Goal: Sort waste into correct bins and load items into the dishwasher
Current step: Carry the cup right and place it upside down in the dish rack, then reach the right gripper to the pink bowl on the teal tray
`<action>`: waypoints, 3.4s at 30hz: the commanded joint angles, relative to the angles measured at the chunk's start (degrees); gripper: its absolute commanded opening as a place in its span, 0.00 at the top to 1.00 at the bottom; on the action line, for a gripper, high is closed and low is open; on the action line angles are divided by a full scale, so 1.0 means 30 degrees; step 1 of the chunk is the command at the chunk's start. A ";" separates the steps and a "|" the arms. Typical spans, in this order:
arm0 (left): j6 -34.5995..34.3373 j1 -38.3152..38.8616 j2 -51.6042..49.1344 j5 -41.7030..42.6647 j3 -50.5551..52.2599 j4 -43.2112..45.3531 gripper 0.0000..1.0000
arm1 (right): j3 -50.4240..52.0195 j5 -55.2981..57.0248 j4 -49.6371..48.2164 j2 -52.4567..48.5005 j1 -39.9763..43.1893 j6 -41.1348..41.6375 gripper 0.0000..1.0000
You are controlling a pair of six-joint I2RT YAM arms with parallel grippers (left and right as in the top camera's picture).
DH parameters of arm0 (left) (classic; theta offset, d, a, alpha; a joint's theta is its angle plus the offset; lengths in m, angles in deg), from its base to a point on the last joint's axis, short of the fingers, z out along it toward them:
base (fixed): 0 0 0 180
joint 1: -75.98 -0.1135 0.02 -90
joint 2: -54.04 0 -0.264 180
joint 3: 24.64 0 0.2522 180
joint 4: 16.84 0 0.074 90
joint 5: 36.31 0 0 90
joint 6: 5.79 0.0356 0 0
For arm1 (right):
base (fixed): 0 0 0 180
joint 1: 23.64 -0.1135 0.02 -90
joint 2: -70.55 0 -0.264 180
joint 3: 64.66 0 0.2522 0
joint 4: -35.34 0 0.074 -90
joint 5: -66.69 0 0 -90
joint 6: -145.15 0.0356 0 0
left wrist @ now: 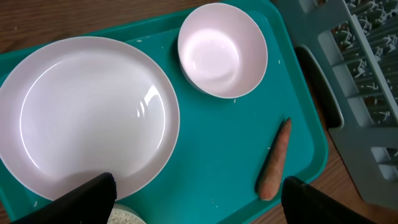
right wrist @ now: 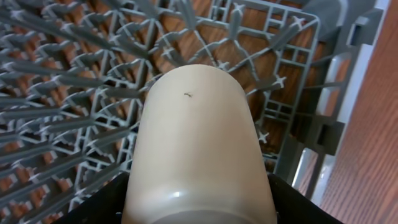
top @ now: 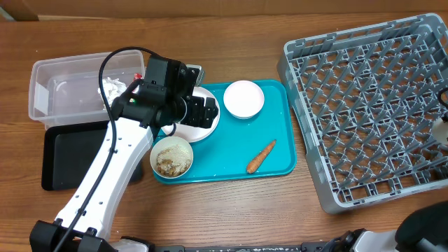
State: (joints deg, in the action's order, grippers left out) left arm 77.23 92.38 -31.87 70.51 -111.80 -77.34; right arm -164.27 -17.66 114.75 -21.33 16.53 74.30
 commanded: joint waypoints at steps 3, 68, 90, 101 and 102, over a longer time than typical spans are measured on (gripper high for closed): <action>0.0415 0.0044 0.0175 -0.0248 -0.0219 0.0036 0.13 | -0.0029 0.0896 0.0015 -0.0845 0.0073 0.0510 0.47; -0.3628 -0.0087 0.0160 -0.7162 -0.0219 -0.1479 0.00 | -0.1122 -0.5399 -0.2914 -0.4947 -1.9212 -0.2892 0.21; -0.3628 -0.0087 0.0138 -0.7140 -0.0219 -0.1472 0.00 | -0.1122 -0.4466 -0.6113 -0.8728 -1.9322 -0.0357 0.35; -0.3628 -0.0087 0.0138 -0.7104 -0.0211 -0.1479 0.00 | -0.1122 -0.4299 -0.6448 -0.9136 -1.9861 -0.0364 0.50; -0.3628 -0.0087 0.0138 -0.7104 -0.0211 -0.1486 0.00 | -0.1122 -0.4240 -0.6411 -0.9143 -1.9912 -0.0357 0.53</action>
State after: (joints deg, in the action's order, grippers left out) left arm 67.57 92.36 -31.87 49.96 -111.80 -81.87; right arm -166.60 -31.32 95.61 -48.26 -42.57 73.08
